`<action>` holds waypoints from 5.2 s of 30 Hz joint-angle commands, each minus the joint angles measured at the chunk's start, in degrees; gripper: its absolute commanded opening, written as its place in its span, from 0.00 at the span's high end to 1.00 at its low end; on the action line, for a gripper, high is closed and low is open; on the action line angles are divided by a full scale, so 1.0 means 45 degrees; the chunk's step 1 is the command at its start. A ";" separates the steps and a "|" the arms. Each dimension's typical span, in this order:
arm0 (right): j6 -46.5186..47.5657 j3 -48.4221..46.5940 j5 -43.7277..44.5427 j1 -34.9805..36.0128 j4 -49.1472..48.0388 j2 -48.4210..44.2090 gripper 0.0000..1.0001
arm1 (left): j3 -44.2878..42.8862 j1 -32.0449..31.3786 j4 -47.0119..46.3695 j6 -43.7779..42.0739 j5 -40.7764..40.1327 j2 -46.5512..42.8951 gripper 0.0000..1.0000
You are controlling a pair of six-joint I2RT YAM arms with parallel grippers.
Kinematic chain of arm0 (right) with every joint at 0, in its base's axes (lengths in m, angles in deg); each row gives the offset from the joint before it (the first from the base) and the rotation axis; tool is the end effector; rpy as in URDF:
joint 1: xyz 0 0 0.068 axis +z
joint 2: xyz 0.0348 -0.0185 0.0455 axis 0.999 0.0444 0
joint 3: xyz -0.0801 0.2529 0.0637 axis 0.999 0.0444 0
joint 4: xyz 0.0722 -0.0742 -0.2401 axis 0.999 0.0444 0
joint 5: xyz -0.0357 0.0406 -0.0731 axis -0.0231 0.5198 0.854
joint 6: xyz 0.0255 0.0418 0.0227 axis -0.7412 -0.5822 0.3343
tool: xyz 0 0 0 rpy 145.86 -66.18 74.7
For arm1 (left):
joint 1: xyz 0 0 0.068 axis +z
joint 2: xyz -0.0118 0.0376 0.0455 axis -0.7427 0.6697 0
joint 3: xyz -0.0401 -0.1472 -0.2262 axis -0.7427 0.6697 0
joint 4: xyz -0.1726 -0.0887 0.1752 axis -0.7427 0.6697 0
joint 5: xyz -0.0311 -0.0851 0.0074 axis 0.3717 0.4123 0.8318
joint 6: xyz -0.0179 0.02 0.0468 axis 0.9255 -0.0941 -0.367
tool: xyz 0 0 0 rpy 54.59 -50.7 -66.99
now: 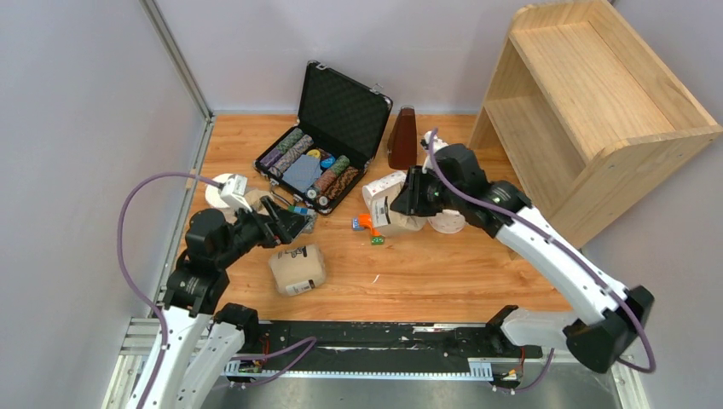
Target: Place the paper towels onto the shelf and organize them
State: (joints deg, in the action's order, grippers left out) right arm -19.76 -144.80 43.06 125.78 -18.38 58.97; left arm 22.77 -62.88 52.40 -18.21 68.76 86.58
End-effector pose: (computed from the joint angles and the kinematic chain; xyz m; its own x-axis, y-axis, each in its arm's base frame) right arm 0.2057 0.1683 0.3489 -0.8221 -0.0007 -0.5693 -0.3048 0.8452 0.4391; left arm 0.1080 -0.0415 0.3204 -0.5683 -0.4999 -0.6536 0.2445 0.6558 -0.7142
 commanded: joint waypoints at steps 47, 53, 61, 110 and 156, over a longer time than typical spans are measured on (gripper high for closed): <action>-0.6031 0.5093 -0.5933 -0.0400 -1.6527 -0.3330 0.84 | -0.0800 -0.2400 -1.2019 0.6247 0.3552 0.4075 0.34; -0.5985 0.5248 -0.5913 -0.0430 -1.6555 -0.3128 0.77 | -0.0802 -0.2447 -1.2617 0.6515 0.3304 0.4304 0.54; -0.4378 0.5327 -0.3864 -0.0573 -1.3160 -0.4391 0.10 | -0.1911 -0.2447 -1.0533 0.4621 0.3157 0.5031 0.90; -0.0229 0.3087 0.5378 -0.0568 -0.0246 -0.9627 0.00 | -0.9825 -1.2212 -0.0166 -0.9934 -0.3301 1.6019 0.92; 0.1059 0.2026 0.3683 -0.0568 0.0680 -0.7957 0.00 | -0.8595 -1.0462 0.0290 -1.1681 -0.3256 1.3717 0.00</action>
State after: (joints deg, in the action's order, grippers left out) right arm -18.91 -131.64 61.44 123.36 -15.34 21.31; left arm -14.50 -110.04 54.10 -73.26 52.89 155.54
